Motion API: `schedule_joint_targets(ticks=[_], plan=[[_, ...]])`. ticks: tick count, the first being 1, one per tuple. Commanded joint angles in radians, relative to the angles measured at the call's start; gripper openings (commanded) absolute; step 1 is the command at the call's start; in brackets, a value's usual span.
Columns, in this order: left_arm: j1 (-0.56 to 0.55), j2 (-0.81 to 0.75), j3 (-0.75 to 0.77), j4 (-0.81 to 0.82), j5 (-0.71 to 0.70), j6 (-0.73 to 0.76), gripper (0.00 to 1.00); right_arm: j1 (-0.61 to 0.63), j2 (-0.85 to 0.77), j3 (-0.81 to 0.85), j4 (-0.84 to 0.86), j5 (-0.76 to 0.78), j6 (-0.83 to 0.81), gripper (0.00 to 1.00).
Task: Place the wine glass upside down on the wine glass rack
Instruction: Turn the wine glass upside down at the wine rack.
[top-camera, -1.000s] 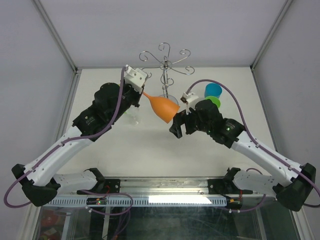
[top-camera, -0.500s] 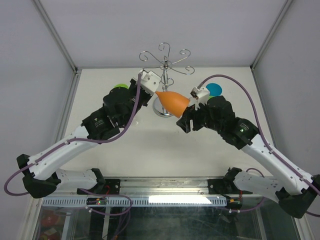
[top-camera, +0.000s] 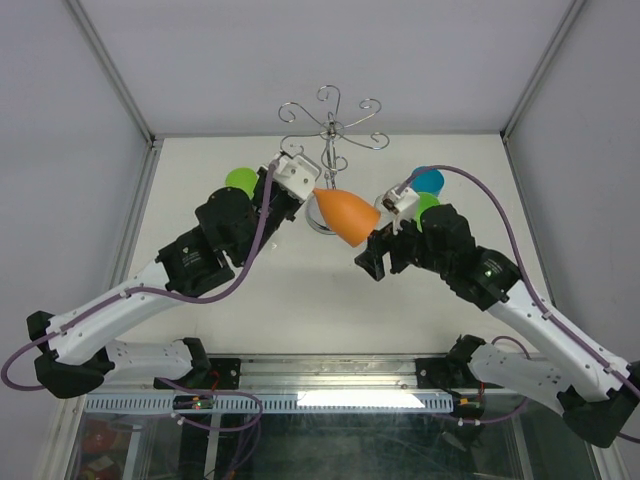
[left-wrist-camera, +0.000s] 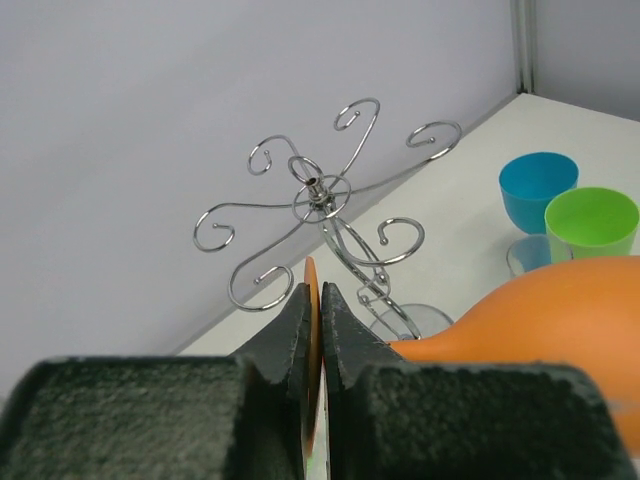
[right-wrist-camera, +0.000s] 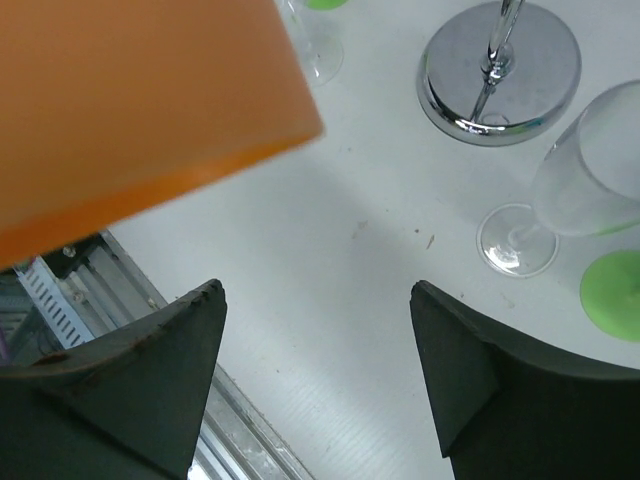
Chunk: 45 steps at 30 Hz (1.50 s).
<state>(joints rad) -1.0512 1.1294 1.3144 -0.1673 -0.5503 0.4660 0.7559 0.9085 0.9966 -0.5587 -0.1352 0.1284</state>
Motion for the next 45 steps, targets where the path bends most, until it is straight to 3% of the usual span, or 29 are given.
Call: schedule_joint_targets(ticks=[1, 12, 21, 31, 45], plan=[[-0.012, -0.032, -0.027, -0.012, -0.033, 0.058, 0.0, 0.005, -0.102, -0.045, 0.077, -0.026, -0.082, 0.79], [-0.013, -0.039, -0.049, -0.049, -0.004, 0.114, 0.0, 0.005, -0.178, 0.094, -0.002, 0.007, -0.102, 0.8], [-0.02, -0.012, -0.024, -0.118, 0.253, 0.114, 0.0, 0.005, 0.06, 0.314, 0.004, -0.204, 0.028, 0.61], [-0.045, 0.021, 0.016, -0.12, 0.339, 0.134, 0.0, 0.005, 0.138, 0.28, 0.237, -0.268, 0.136, 0.49], [-0.059, 0.018, 0.028, -0.117, 0.363, 0.134, 0.0, 0.003, 0.164, 0.228, 0.236, -0.212, 0.155, 0.42]])
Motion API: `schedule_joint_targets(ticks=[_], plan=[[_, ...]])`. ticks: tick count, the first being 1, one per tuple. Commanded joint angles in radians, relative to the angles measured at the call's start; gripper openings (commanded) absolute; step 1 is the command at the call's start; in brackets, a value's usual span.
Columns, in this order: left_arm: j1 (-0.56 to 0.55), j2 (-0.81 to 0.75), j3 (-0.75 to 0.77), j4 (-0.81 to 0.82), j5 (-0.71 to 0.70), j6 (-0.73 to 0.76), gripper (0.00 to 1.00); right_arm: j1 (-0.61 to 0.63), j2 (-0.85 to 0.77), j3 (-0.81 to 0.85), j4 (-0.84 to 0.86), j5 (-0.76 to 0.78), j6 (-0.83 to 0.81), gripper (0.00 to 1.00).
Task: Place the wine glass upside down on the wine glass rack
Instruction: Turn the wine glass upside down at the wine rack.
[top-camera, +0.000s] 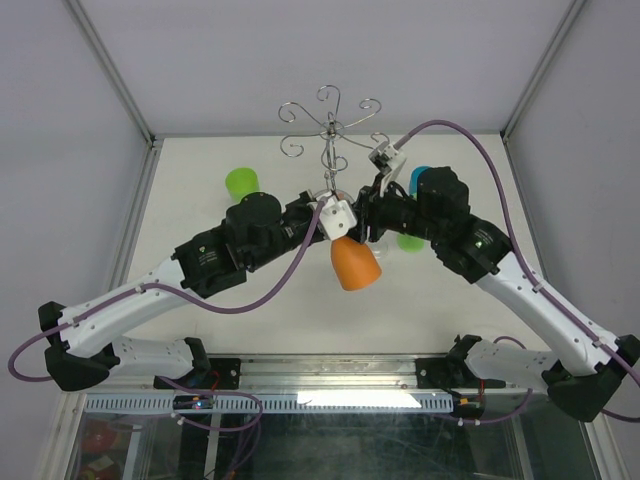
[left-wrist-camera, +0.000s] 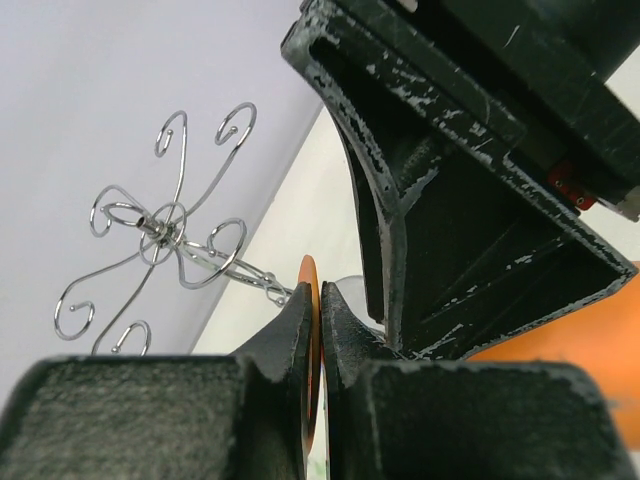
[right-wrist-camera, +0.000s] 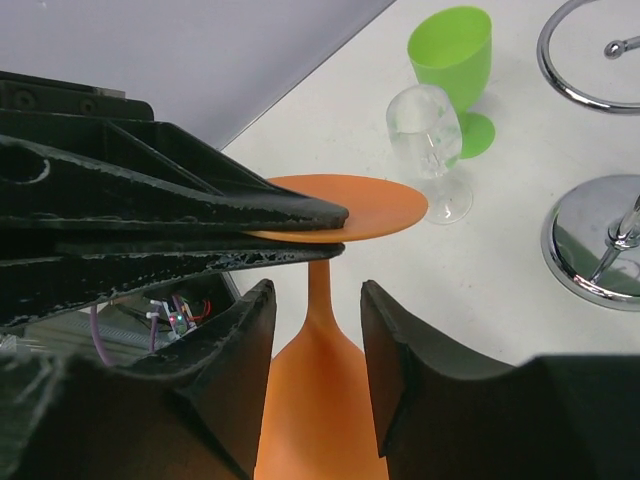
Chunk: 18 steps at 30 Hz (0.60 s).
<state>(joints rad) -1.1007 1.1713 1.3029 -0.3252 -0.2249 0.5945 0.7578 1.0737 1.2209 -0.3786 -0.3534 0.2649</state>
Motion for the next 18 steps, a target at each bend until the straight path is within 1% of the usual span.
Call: schedule_joint_targets(ticks=[1, 9, 13, 16, 18], plan=[[-0.01, -0.026, 0.038, 0.04, 0.042, 0.005, 0.0, 0.0, 0.001, 0.004, 0.058, 0.0, 0.021, 0.42], [-0.011, -0.038, 0.032, 0.041, 0.045, 0.007, 0.0, -0.003, 0.024, 0.014, 0.058, -0.069, 0.036, 0.37], [-0.013, -0.037, 0.033, 0.041, 0.039, 0.008, 0.0, -0.002, 0.027, 0.01, 0.057, -0.083, 0.04, 0.32], [-0.013, -0.035, 0.03, 0.041, 0.034, 0.011, 0.0, -0.002, 0.02, 0.005, 0.059, -0.082, 0.039, 0.25], [-0.013, -0.035, 0.029, 0.041, 0.03, 0.013, 0.0, -0.002, 0.014, -0.004, 0.062, -0.081, 0.037, 0.17]])
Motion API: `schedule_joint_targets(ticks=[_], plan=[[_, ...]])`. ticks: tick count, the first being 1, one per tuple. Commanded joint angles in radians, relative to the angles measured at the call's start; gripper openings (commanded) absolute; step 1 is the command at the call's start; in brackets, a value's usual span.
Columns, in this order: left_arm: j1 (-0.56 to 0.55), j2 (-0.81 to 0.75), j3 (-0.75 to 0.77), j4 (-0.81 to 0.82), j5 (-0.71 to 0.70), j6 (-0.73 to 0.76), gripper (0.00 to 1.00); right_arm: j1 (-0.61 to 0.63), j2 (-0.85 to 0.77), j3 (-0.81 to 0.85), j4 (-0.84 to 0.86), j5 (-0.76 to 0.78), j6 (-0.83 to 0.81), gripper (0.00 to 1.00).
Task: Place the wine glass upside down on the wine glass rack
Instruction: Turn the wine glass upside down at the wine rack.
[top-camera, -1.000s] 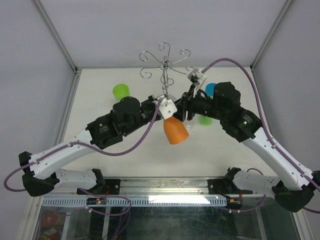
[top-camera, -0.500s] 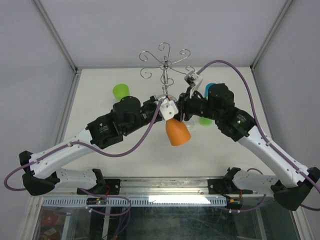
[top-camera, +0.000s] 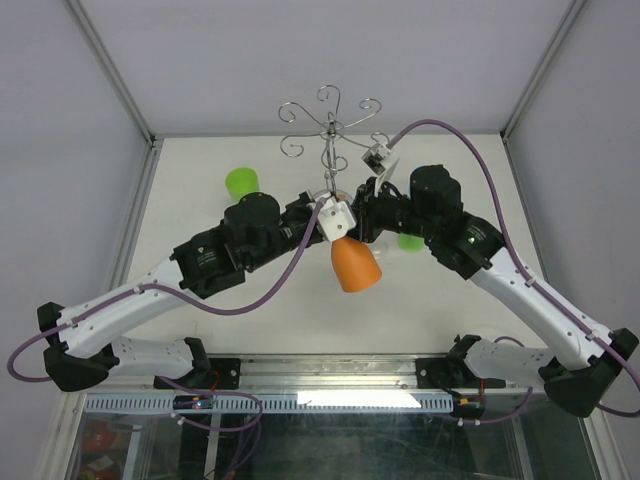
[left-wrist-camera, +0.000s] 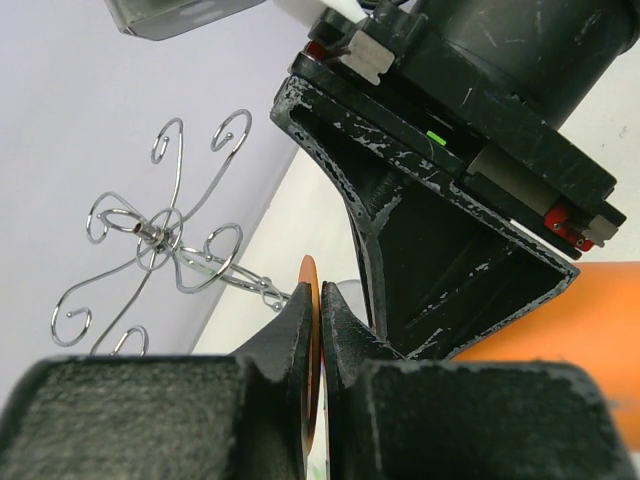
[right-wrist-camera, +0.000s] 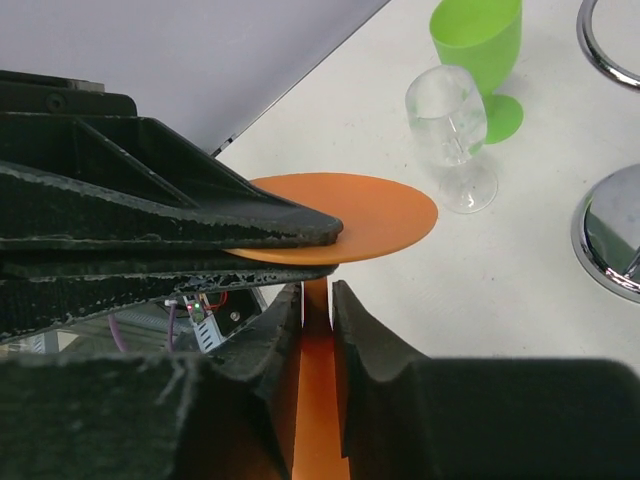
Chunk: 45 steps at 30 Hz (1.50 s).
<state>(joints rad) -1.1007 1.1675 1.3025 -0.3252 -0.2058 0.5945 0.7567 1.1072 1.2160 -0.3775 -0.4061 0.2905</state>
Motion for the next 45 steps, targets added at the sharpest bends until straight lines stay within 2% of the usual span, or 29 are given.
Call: schedule_joint_targets(ticks=[1, 4, 6, 8, 10, 12, 19, 23, 26, 31, 37, 42, 45], plan=[[-0.013, -0.031, 0.028, 0.04, 0.009, 0.013, 0.0, -0.002, -0.023, -0.003, 0.063, -0.028, 0.013, 0.13], [-0.012, -0.028, 0.029, 0.042, -0.005, 0.01, 0.0, -0.002, -0.032, -0.016, 0.078, -0.03, 0.013, 0.0], [-0.013, -0.024, 0.028, 0.051, -0.027, 0.001, 0.03, -0.002, -0.044, -0.029, 0.103, -0.028, 0.013, 0.0], [-0.013, -0.018, 0.03, 0.056, -0.063, -0.011, 0.12, -0.002, -0.06, -0.047, 0.135, -0.012, 0.018, 0.0], [-0.013, -0.014, 0.031, 0.066, -0.1, -0.028, 0.28, -0.002, -0.076, -0.061, 0.153, 0.029, 0.012, 0.0], [-0.013, -0.015, 0.029, 0.081, -0.13, -0.047, 0.4, -0.002, -0.098, -0.074, 0.166, 0.087, -0.001, 0.0], [0.008, -0.019, 0.032, 0.117, -0.208, -0.113, 0.6, -0.002, -0.168, -0.136, 0.206, 0.239, -0.056, 0.0], [0.103, -0.031, 0.034, 0.118, -0.139, -0.197, 0.67, -0.002, -0.203, -0.185, 0.254, 0.26, -0.093, 0.0], [0.195, -0.049, 0.025, 0.118, -0.06, -0.274, 0.7, -0.002, -0.239, -0.258, 0.368, 0.269, -0.101, 0.0], [0.304, -0.077, 0.0, 0.117, -0.011, -0.372, 0.9, -0.002, -0.294, -0.403, 0.599, 0.274, -0.117, 0.0], [0.397, -0.131, -0.066, 0.139, -0.009, -0.455, 0.95, -0.002, -0.287, -0.533, 0.864, 0.275, -0.124, 0.0], [0.455, -0.16, -0.113, 0.158, 0.0, -0.498, 0.96, -0.002, -0.253, -0.634, 1.103, 0.275, -0.124, 0.0], [0.468, -0.172, -0.144, 0.176, 0.013, -0.498, 0.96, -0.017, -0.216, -0.649, 1.208, 0.334, -0.186, 0.0]])
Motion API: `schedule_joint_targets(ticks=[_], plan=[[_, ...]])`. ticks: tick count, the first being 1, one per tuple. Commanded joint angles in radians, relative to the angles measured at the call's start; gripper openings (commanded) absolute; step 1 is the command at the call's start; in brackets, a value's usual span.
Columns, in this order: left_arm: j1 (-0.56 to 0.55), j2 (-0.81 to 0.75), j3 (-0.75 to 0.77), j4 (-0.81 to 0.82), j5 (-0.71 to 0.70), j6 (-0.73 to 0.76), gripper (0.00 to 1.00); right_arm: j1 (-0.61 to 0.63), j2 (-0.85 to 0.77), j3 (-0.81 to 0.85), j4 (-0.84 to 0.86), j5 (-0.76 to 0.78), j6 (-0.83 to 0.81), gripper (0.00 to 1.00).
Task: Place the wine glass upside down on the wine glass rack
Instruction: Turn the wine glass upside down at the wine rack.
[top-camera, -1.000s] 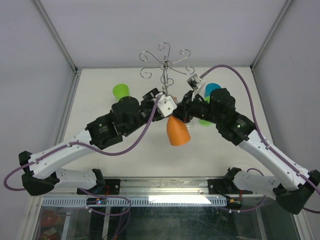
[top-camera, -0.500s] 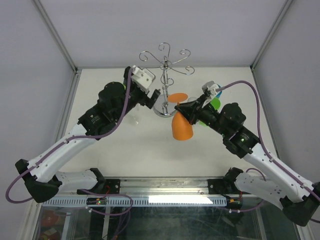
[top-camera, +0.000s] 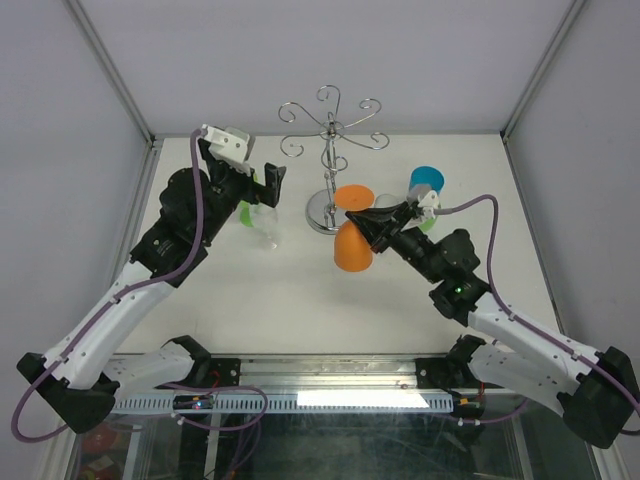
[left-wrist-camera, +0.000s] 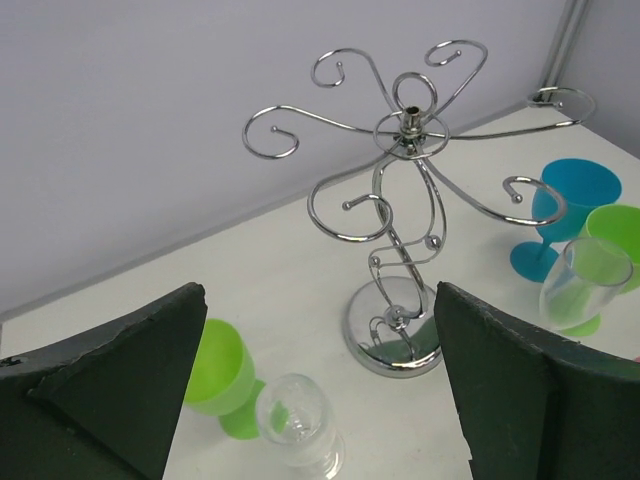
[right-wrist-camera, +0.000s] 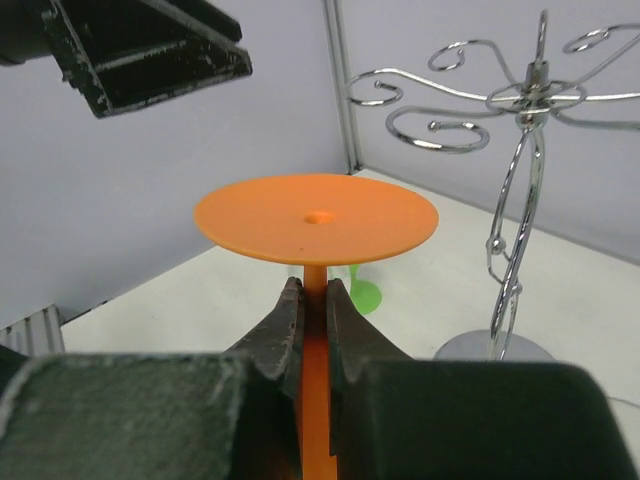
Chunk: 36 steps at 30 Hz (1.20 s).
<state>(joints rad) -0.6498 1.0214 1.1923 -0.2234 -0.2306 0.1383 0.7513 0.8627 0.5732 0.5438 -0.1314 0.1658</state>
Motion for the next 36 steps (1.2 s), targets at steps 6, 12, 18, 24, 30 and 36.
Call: schedule_joint_targets(ticks=[6, 12, 18, 24, 30, 36], plan=[[0.027, -0.054, -0.107, 0.128, 0.048, -0.029, 0.97, -0.017, 0.115, 0.005, 0.421, 0.157, -0.13, 0.0], [0.04, -0.085, -0.144, 0.168, 0.024, -0.039, 0.99, -0.022, 0.205, 0.035, 0.458, 0.232, -0.178, 0.0], [0.112, -0.08, -0.153, 0.185, 0.073, -0.1, 0.99, -0.036, 0.281, 0.07, 0.504, 0.236, -0.173, 0.0], [0.211, -0.044, -0.12, 0.152, 0.089, -0.177, 0.99, -0.054, 0.338, 0.088, 0.562, 0.236, -0.168, 0.0], [0.355, -0.046, -0.114, 0.135, 0.223, -0.267, 0.99, -0.069, 0.381, 0.106, 0.572, 0.222, -0.155, 0.0], [0.466, -0.058, -0.164, 0.162, 0.314, -0.332, 0.99, -0.08, 0.415, 0.127, 0.578, 0.194, -0.147, 0.0]])
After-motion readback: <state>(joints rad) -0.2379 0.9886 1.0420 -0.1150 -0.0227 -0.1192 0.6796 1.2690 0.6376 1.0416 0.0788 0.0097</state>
